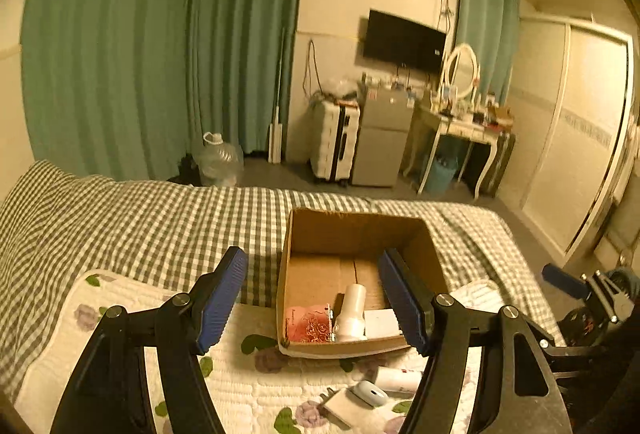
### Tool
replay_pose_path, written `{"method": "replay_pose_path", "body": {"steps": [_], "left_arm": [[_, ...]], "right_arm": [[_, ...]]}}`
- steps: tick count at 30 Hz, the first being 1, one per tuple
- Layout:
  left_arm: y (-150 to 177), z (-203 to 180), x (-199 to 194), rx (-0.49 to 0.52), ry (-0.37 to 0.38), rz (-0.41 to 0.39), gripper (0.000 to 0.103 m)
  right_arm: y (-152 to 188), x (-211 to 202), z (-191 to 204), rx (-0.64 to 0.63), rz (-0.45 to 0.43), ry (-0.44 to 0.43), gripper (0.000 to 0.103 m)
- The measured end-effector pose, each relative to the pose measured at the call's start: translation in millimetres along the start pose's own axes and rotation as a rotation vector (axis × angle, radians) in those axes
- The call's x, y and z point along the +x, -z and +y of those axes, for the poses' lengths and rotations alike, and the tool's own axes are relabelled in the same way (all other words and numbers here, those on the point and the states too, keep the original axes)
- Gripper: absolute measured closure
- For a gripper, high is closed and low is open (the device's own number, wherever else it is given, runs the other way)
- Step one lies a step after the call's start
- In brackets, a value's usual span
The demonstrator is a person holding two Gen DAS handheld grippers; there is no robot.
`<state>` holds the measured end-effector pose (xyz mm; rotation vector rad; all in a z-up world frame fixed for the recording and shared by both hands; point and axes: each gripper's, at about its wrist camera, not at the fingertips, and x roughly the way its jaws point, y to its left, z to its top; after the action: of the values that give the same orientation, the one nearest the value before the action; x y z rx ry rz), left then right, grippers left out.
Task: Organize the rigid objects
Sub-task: 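Withdraw both tools from the box toward the remaining items, then grasp the white plug charger with the left tool while the right tool grasps the red-capped bottle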
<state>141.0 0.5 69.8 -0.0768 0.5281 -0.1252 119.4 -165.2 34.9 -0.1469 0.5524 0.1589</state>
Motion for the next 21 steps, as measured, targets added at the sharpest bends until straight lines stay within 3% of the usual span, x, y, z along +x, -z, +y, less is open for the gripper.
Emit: {"method": "replay_pose_path", "body": {"steps": [4, 11, 21], "left_arm": [[10, 0, -21, -0.002, 0.022, -0.008, 0.031], [47, -10, -35, 0.028, 0.068, 0.057, 0.031], [113, -30, 15, 0.039, 0.053, 0.246, 0.031]], "right_arm": [[8, -22, 4, -0.009, -0.011, 0.002, 0.022], [36, -50, 8, -0.031, 0.003, 0.002, 0.022], [79, -32, 10, -0.049, 0.074, -0.014, 0.022]]}}
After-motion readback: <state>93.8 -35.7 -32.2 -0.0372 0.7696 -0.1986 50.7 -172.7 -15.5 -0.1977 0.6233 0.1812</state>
